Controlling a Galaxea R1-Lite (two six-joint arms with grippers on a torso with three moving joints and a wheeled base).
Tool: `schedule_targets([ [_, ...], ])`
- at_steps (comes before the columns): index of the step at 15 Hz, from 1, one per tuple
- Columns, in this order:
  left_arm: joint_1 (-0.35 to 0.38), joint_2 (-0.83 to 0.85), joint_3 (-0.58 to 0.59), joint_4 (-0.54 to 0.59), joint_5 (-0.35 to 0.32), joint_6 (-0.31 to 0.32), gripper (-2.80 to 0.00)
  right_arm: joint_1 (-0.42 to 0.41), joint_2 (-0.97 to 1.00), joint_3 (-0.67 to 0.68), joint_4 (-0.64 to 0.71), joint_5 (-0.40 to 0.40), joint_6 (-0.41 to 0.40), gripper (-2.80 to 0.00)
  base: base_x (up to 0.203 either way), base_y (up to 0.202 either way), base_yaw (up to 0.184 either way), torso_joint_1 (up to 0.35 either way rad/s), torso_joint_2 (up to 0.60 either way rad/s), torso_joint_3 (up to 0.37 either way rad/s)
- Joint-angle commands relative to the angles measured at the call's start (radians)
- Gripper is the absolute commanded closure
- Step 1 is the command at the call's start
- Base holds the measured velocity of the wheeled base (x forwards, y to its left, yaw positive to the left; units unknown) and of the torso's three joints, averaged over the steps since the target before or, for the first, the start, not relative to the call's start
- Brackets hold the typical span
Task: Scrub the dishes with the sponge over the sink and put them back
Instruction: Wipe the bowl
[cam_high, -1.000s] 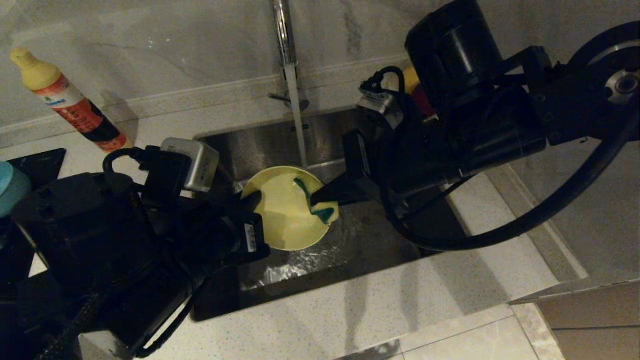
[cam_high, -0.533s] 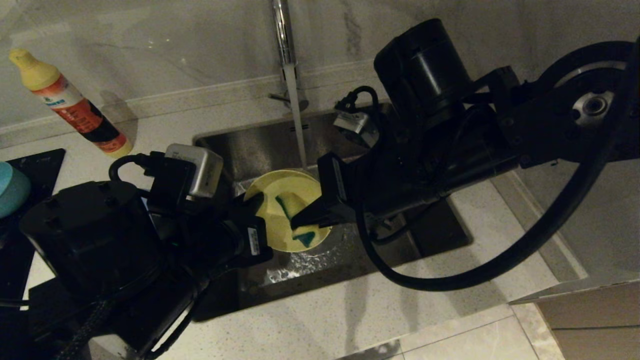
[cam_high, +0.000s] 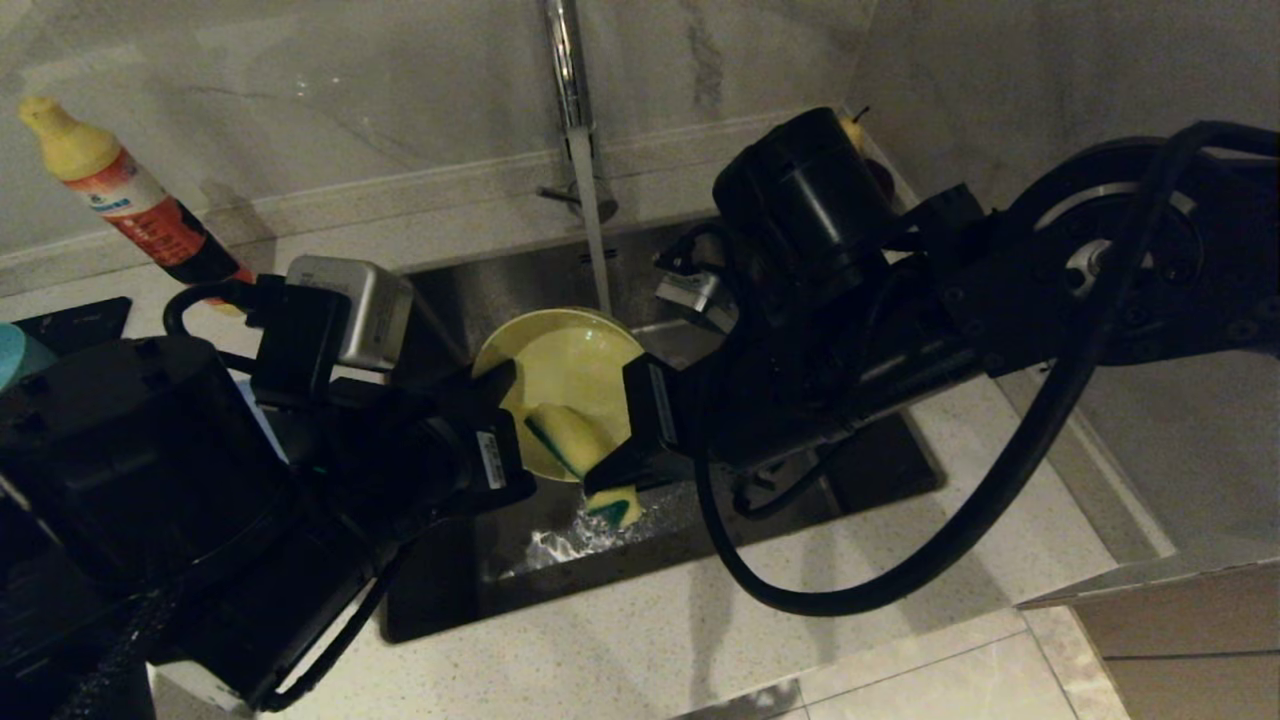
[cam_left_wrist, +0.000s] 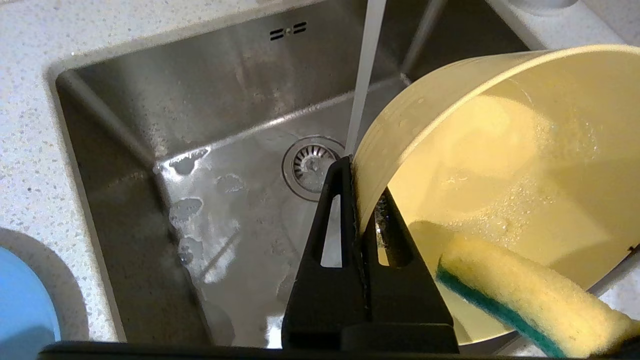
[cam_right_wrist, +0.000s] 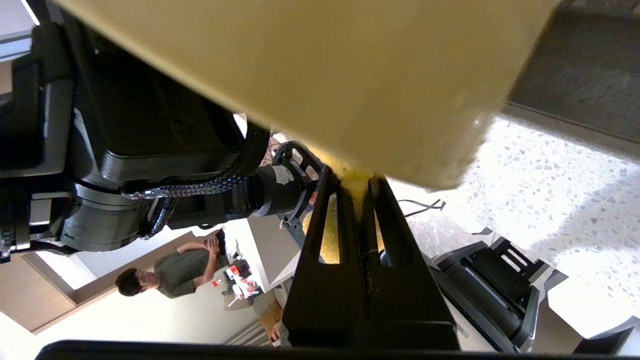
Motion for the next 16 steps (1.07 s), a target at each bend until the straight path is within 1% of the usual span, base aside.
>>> schedule_targets([
  [1,0.0,-0.008,0.007,-0.005,0.003,0.0,0.0,0.0,-0.023,0.006,0.007,0.001,0.004,0.0,0.0,0.0,0.0,0.0,0.0,0.0],
  [3,0.0,-0.007,0.007,-0.005,0.003,0.0,0.0,-0.004,-0.044,0.009,0.008,0.001,0.004,0.0,0.0,0.0,0.0,0.0,0.0,0.0],
  [8,0.0,-0.019,0.012,-0.002,0.003,0.002,0.0,-0.064,-0.057,0.002,0.008,0.001,0.002,0.0,0.0,0.0,0.0,0.0,0.0,0.0],
  [13,0.0,-0.018,0.022,-0.004,0.002,0.002,0.0,-0.064,-0.051,-0.043,-0.004,0.002,-0.003,0.0,0.0,0.0,0.0,0.0,0.0,0.0],
  [16,0.0,-0.01,0.038,-0.004,-0.003,0.002,0.0,-0.056,-0.049,-0.047,-0.047,0.003,-0.004,0.0,0.0,0.0,0.0,0.0,0.0,0.0],
])
